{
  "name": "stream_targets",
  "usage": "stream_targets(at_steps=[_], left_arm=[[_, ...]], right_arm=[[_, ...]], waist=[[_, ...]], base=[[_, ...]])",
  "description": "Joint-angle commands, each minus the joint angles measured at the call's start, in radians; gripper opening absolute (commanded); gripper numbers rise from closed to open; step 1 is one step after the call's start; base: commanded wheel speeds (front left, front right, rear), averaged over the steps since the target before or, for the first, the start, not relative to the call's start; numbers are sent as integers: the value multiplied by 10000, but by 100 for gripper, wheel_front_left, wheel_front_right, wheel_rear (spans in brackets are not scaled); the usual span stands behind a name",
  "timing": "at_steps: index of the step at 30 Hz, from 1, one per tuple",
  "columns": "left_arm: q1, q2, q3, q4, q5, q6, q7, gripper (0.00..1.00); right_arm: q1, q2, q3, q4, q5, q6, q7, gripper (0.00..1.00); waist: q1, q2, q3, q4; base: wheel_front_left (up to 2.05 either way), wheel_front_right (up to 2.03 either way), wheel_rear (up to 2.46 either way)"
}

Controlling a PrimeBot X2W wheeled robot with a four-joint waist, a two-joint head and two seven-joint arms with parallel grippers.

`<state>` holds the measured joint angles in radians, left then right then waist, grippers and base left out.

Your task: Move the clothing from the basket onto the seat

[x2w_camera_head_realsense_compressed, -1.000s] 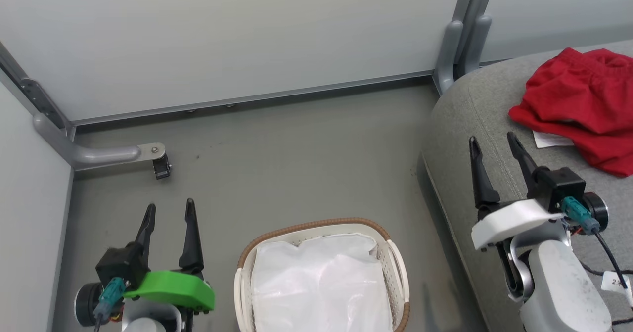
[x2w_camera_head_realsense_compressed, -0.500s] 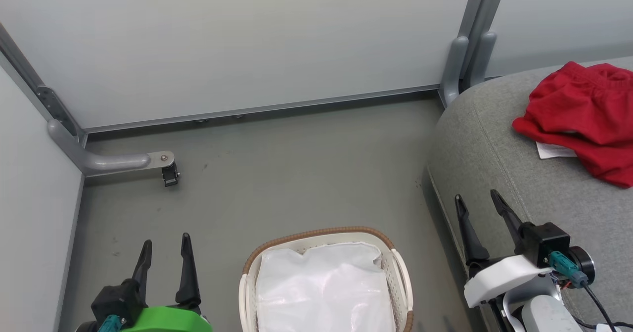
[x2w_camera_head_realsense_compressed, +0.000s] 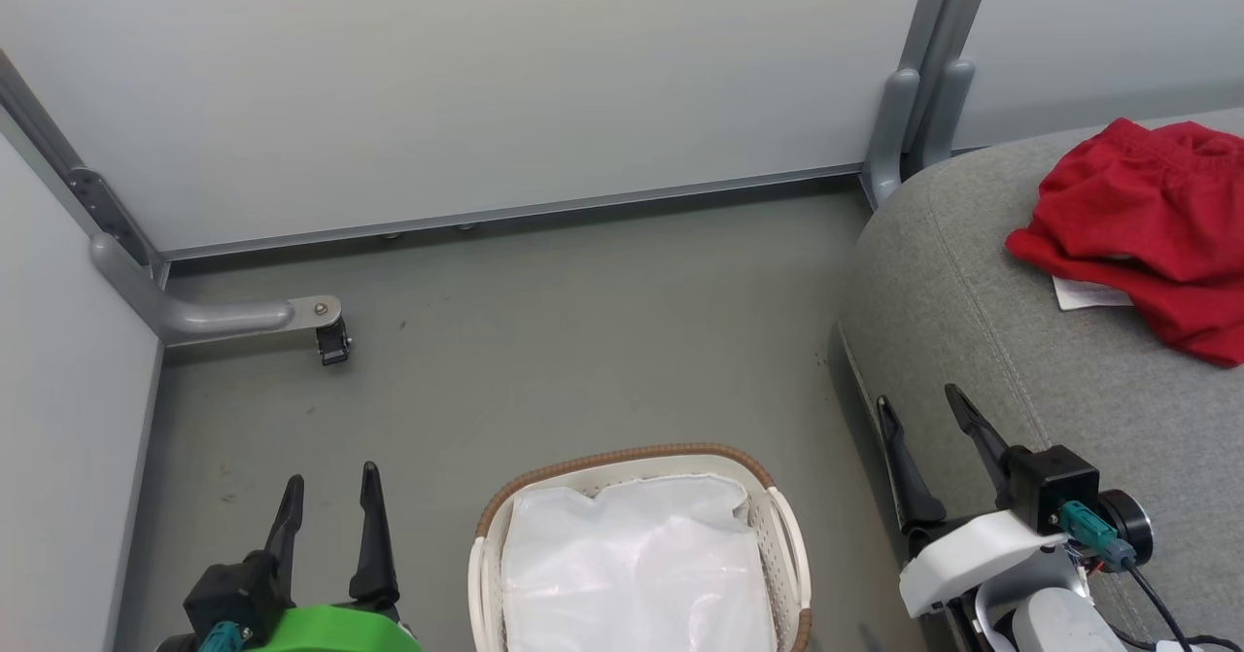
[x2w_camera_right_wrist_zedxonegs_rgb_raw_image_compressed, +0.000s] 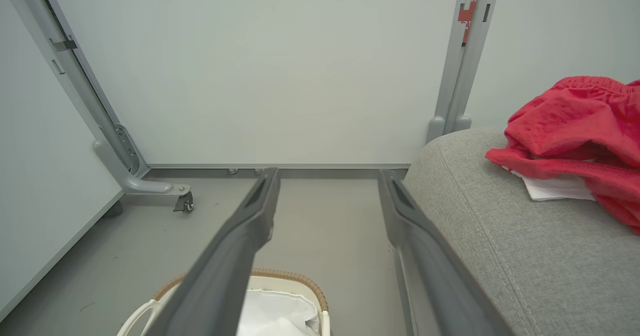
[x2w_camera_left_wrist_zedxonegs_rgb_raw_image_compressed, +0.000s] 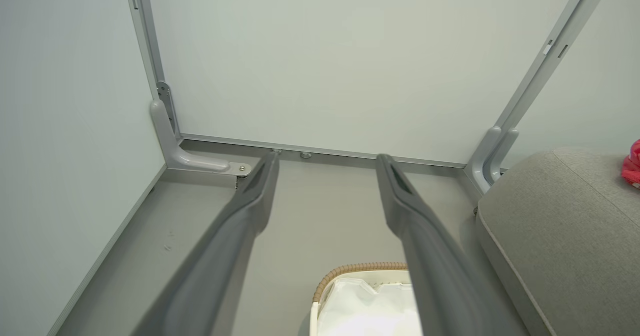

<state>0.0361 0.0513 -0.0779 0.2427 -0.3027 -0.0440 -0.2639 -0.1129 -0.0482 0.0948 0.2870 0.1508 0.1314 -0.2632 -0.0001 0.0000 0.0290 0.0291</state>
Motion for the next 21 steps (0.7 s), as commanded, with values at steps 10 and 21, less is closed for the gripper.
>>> stream_targets(at_steps=[10, 21], left_arm=[[-54, -15, -18, 391, -577, -33, 148, 0], [-280, -13, 278, 327, -2448, -162, 694, 0]], right_arm=[[178, 39, 7, 328, 568, 0, 145, 0], [147, -22, -252, 208, 2723, -1, 643, 0]], waist=[[1, 0, -12, -12], [1, 0, -34, -37]], base=[[0, 0, 0], [0, 0, 0]])
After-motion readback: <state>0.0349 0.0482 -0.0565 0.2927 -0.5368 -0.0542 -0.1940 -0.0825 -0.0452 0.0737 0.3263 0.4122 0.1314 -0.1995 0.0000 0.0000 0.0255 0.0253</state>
